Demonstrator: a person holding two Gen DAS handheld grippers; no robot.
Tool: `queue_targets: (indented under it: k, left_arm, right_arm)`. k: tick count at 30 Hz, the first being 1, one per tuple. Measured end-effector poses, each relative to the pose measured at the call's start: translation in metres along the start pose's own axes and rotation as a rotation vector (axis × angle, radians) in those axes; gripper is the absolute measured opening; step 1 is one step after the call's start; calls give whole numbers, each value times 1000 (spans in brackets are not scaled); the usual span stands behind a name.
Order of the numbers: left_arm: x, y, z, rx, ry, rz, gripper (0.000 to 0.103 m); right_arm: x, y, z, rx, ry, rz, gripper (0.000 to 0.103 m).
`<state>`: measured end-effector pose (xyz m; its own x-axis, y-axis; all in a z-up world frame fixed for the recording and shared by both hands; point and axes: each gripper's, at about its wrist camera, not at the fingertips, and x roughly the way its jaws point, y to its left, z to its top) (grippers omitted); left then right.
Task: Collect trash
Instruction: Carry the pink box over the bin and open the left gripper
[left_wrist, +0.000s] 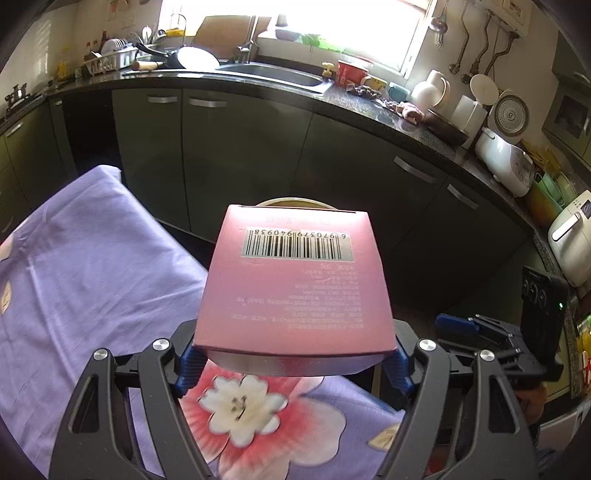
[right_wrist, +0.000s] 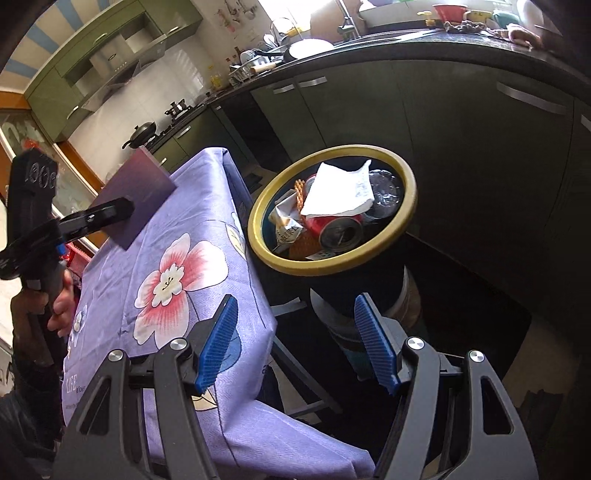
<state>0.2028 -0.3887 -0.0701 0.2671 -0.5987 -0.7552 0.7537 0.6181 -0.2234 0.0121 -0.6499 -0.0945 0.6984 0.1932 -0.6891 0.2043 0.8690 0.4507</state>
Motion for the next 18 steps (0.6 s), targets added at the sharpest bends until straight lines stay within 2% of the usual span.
queue_targets:
  k: [4,7,14,18]
  left_arm:
    - [66,-11,27,-65,79,-32,74]
    - [101,-15,39,-129,109,-38,74]
    - [143,-12,41,-352,148,-53,74]
    - [154,-6,28,-507,126,-45,74]
  right_arm:
    - [-6,-17,-3,38,-5,-4,66]
    - [-10,-29,-4,63,-11,-5,66]
    - [-12,-44,-5,91,-22,6,66]
    - [-10,-45,-6,93,-24,22,66]
